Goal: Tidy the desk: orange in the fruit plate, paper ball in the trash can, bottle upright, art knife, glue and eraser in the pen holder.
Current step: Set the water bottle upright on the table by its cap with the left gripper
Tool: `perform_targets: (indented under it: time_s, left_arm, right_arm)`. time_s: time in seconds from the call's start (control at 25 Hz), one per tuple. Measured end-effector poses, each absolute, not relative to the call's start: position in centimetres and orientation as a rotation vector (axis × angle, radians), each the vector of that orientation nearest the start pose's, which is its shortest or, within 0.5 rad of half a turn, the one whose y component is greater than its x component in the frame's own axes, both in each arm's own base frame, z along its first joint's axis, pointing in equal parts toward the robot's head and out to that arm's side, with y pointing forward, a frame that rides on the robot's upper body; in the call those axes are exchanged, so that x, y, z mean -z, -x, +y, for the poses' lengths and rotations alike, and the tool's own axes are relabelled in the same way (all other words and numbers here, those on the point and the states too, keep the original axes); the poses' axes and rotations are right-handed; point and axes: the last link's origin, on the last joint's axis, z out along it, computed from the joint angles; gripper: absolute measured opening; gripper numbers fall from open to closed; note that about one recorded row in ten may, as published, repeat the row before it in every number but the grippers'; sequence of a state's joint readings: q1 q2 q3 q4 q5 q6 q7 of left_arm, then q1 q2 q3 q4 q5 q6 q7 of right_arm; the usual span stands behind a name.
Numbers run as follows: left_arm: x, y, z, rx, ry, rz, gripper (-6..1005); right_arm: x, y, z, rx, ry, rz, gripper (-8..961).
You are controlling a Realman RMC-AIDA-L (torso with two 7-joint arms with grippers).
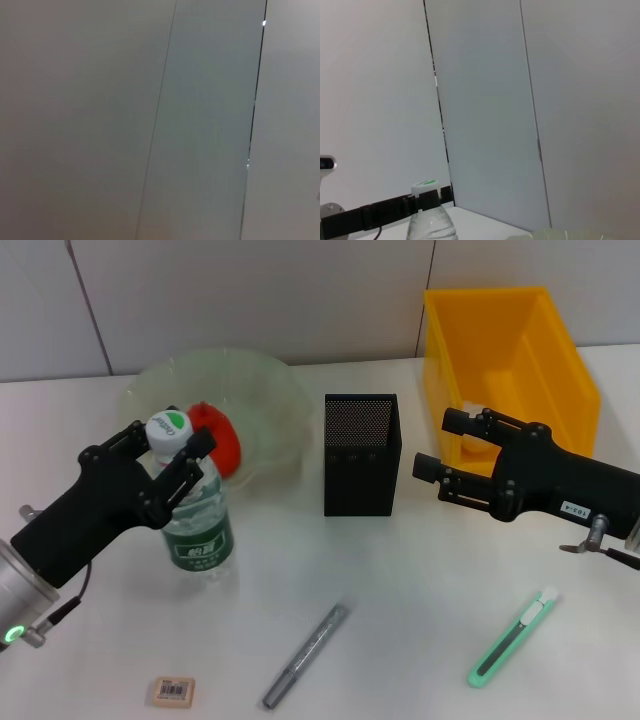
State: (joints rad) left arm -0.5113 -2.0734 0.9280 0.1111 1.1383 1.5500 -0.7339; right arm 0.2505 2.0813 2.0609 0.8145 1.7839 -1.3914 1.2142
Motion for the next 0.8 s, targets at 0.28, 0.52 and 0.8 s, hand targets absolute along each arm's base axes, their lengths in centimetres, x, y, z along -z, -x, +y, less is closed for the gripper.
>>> perform_targets:
  time_s: [0.28,0.52,0.8]
  left_arm:
    - [2.5,26.7,31.3,1.167,2.146,-0.449,464]
    - [2.6,26.9,32.0,1.131,2.124,-0.469,469]
    - [2.5,26.5,32.5,1.144,2.101,-0.471,474]
  right_arm:
    - [-1.8,-26.2,30.8,-0.958,2.392,0.454,769]
    - [-1.7,-26.3,30.8,-0.959,2.391,0.465,769]
    - [-1.6,-26.5,30.7,-0.957,2.390,0.470,769]
